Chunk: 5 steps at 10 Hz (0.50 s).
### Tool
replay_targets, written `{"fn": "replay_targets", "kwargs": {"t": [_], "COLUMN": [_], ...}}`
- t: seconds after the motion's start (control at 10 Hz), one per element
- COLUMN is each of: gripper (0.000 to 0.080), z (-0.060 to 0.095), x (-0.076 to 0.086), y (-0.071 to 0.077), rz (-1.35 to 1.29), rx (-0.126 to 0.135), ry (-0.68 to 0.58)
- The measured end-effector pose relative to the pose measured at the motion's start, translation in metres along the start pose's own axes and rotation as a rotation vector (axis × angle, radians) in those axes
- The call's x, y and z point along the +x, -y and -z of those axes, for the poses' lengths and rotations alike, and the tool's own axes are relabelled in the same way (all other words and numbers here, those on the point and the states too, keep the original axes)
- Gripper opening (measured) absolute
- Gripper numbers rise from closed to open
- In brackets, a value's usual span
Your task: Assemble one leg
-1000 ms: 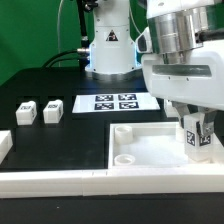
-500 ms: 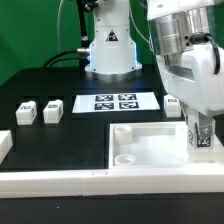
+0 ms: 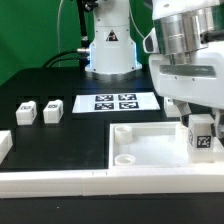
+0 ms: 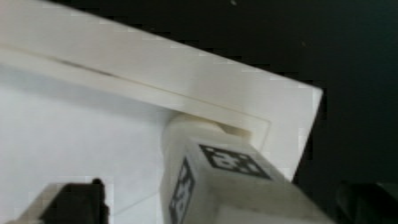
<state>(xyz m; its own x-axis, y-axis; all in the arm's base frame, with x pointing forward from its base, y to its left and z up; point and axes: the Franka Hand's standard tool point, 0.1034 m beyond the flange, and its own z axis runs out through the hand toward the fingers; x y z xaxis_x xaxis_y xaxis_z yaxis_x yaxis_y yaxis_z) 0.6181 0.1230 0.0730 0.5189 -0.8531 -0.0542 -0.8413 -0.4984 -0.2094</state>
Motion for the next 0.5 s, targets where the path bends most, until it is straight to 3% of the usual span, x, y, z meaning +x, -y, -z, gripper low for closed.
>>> {"fn": "replay_targets", "kwargs": {"t": [0.3,0.5], "gripper": [0.0649,0.0649], "z": [-0.001,-0.002], "x": [0.008,0.011], "y": [0.003,0.003], "rz": [0.505,0.702], "rx": [-0.043,-0.055], "ry": [0.019,0.018]}}
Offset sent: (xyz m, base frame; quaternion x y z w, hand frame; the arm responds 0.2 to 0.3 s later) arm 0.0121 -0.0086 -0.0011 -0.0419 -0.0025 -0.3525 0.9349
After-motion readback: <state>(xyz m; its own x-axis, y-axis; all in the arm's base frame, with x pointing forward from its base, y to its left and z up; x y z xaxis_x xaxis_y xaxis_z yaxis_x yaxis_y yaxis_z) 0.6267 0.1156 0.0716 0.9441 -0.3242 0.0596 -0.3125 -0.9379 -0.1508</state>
